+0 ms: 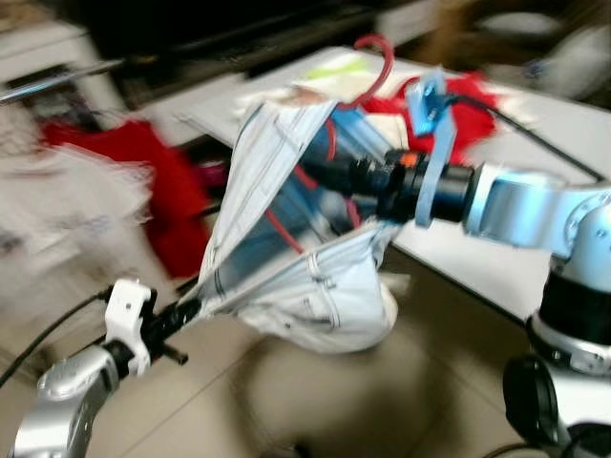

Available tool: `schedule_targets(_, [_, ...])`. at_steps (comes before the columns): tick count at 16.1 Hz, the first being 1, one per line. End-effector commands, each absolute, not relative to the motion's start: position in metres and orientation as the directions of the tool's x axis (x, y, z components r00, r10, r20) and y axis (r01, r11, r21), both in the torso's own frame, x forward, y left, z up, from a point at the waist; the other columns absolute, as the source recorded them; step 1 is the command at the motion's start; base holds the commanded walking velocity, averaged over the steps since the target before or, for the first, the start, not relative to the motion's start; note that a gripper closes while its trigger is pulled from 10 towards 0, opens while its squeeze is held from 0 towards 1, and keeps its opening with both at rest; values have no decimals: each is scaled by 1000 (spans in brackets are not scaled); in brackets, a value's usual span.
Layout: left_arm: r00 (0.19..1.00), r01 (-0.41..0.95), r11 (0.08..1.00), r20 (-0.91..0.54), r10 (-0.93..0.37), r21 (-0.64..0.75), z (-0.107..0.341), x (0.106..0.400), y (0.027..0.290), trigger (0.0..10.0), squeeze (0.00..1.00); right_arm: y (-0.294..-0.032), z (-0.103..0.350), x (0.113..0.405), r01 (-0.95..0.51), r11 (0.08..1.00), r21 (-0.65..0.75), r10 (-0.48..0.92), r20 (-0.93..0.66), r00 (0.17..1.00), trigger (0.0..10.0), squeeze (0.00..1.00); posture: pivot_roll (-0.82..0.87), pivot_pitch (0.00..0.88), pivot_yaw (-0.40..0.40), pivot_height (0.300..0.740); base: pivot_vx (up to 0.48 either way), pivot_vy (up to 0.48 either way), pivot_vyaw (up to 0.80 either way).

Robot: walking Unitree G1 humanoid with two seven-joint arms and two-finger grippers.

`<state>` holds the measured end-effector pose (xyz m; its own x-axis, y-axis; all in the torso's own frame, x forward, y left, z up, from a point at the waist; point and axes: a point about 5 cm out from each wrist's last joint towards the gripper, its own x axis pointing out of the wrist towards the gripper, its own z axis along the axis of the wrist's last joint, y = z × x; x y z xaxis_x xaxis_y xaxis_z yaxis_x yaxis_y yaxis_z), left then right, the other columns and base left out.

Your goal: Hang hanger

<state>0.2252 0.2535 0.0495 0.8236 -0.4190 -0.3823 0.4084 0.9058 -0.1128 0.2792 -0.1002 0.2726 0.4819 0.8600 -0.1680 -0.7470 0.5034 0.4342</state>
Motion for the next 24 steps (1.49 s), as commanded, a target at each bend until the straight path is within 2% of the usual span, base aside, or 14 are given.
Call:
schedule_targets(1, [795,280,952,-526,-301,-123,27,208,272,10000,0,-105,299,279,-773,537,337,827,-27,562,10000,0,-52,0,117,740,0,0,763])
schedule_targets(2, [795,268,956,-534,-289,-118,26,207,273,10000,1000,-102,290,281,-754,587,295,801,-76,594,10000,0,-52,0,114,740,0,0,756])
schedule_targets(5, [777,279,953,-555,-296,-118,24,198,276,10000,1000,-96,265,290,-697,685,211,729,-192,658,10000,0,-39,0,90,740,0,0,758])
schedule_targets(7, [778,260,958,-561,-283,-123,22,186,279,10000,1000,-97,228,304,-613,784,97,609,-317,728,10000,0,-20,1,56,740,0,0,756])
schedule_targets(8, [782,253,960,-557,-278,-123,22,183,279,10000,1000,-98,219,308,-594,803,52,574,-334,748,10000,0,-16,3,51,740,0,0,756])
schedule_targets(9, [792,250,959,-541,-282,-133,25,178,277,10000,1000,-97,206,313,-571,821,21,543,-339,768,10000,0,13,17,13,740,0,0,756])
schedule_targets(12, [821,267,952,-483,-305,-148,37,172,267,10000,1000,-98,184,319,-527,850,-5,498,-321,806,10000,0,56,30,-25,740,0,0,750])
schedule_targets(16, [867,338,923,-321,-382,-186,62,192,234,10000,1000,-104,157,316,-454,890,47,450,-260,854,10000,0,57,32,-9,740,0,0,748])
schedule_targets(18, [900,333,886,-171,-400,-323,80,210,224,10000,1000,-108,149,315,-433,892,132,453,-251,856,10000,0,50,26,10,740,0,0,744])
schedule_targets(20, [889,384,843,-94,-448,-377,91,220,218,10000,1000,-108,143,314,-438,885,159,465,-260,846,10000,0,14,8,43,740,0,0,741])
schedule_targets(22, [883,418,848,-73,-464,-325,105,237,212,10000,1000,-113,135,313,-406,902,148,431,-270,861,10000,0,0,0,51,740,0,0,738])
schedule_targets(23, [889,426,885,-96,-448,-188,116,257,205,10000,1000,-121,131,314,-359,922,142,385,-275,881,10000,0,-10,0,59,740,0,0,738])
schedule_targets(24, [888,431,894,-121,-444,-125,121,264,201,10000,451,-123,131,314,-356,925,132,379,-271,885,10000,0,-10,0,59,740,0,0,738])
